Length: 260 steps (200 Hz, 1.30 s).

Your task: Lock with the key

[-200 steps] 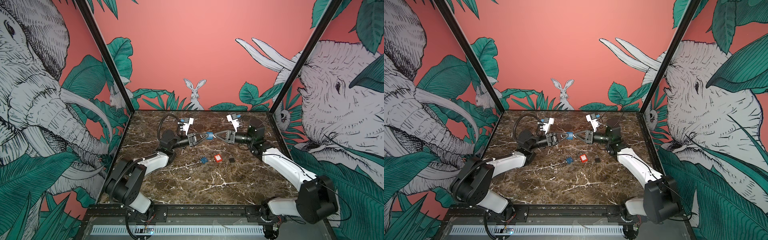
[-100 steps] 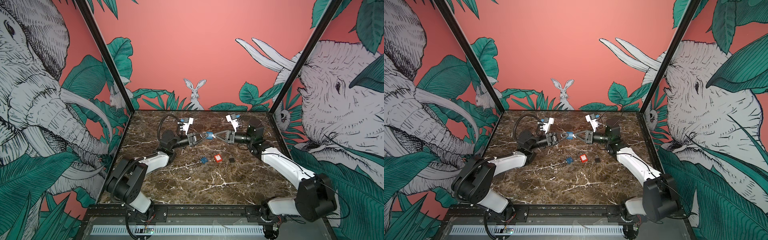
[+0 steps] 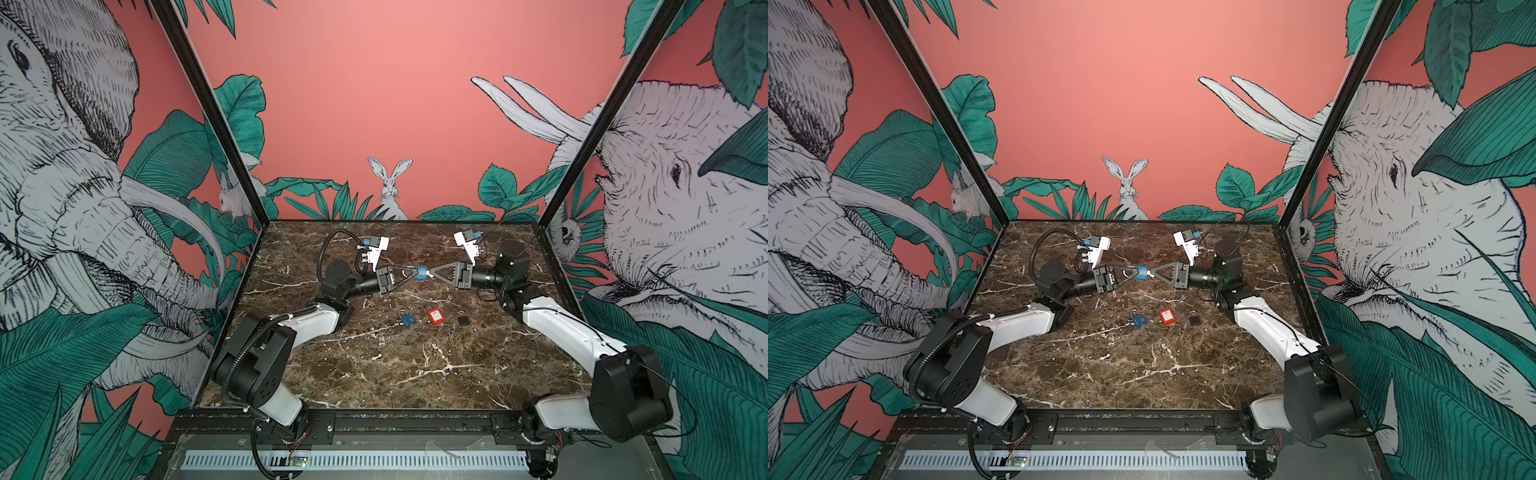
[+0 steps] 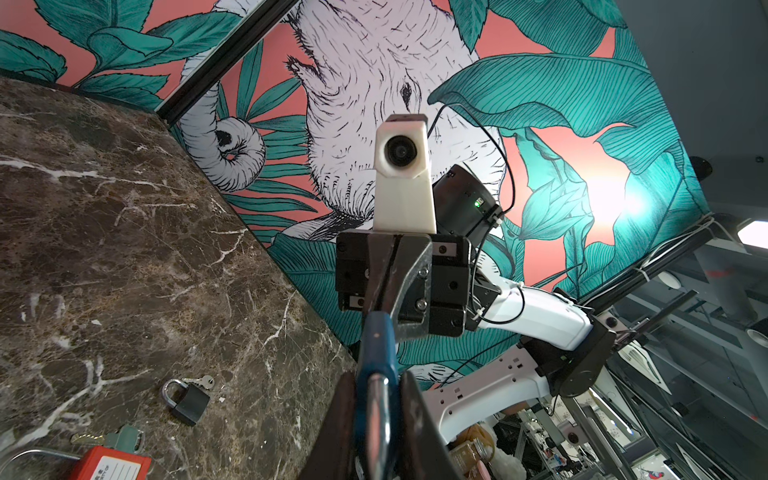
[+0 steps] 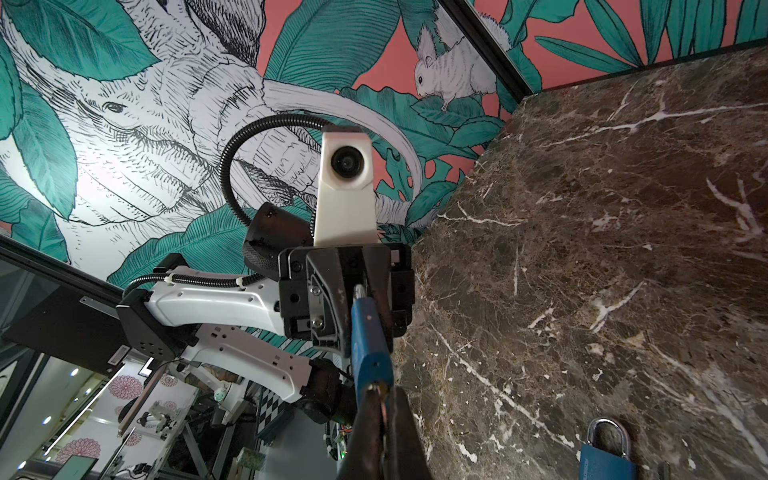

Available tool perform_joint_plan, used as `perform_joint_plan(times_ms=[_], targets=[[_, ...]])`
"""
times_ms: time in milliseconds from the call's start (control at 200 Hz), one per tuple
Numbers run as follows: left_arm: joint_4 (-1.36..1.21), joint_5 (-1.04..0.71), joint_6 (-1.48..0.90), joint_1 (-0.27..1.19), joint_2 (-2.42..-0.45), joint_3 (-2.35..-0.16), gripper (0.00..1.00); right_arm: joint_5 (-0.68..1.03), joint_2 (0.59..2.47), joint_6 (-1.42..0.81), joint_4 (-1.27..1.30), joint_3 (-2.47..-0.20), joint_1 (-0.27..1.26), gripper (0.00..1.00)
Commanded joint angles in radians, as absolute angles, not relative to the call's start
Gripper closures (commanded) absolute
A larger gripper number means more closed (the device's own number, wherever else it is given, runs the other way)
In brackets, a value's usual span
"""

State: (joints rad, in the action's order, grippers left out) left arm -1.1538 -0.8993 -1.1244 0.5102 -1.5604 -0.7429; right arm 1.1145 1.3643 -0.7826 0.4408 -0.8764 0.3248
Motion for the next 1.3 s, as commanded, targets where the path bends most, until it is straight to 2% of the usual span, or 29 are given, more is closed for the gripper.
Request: perform_joint_plan(times_ms=[0, 245, 360, 465, 530, 620, 775, 995, 1295], targets=[[-1.188, -0.876, -1.114, 0.481, -1.543, -0.72, 1.0, 1.146, 1.359, -0.825, 0.559, -0.873, 0.302, 1.0], [-1.163, -0.888, -1.102, 0.453, -1.525, -0.714, 1.0, 1.145, 1.352, -0.849, 0.57, -0.862, 0.282, 1.0], [-0.924, -0.811, -1.011, 0.443, -1.471, -0.707, 1.0, 1.036, 1.315, -0.814, 0.455, -0.857, 0.277, 1.0], [-0.59, -0.66, -0.792, 0.443, -1.332, -0.689, 1.0, 0.762, 1.241, -0.71, 0.237, -0.853, 0.317, 1.0], [-0.475, -0.552, -0.717, 0.442, -1.233, -0.663, 1.0, 0.561, 1.215, -0.668, 0.183, -0.836, 0.405, 1.0], [-0.376, -0.504, -0.651, 0.434, -1.116, -0.65, 1.0, 0.288, 1.227, -0.69, 0.224, -0.792, 0.563, 1.0], [-0.169, -0.431, -0.52, 0.433, -0.999, -0.684, 1.0, 0.002, 1.399, -0.857, 0.393, -0.777, 0.76, 1.0], [-0.129, -0.412, -0.489, 0.426, -0.914, -0.645, 1.0, -0.126, 1.67, -1.016, 0.55, -0.876, 0.898, 1.0], [-0.144, -0.425, -0.492, 0.423, -0.903, -0.605, 1.0, -0.165, 1.873, -1.209, 0.597, -0.895, 0.928, 1.0]])
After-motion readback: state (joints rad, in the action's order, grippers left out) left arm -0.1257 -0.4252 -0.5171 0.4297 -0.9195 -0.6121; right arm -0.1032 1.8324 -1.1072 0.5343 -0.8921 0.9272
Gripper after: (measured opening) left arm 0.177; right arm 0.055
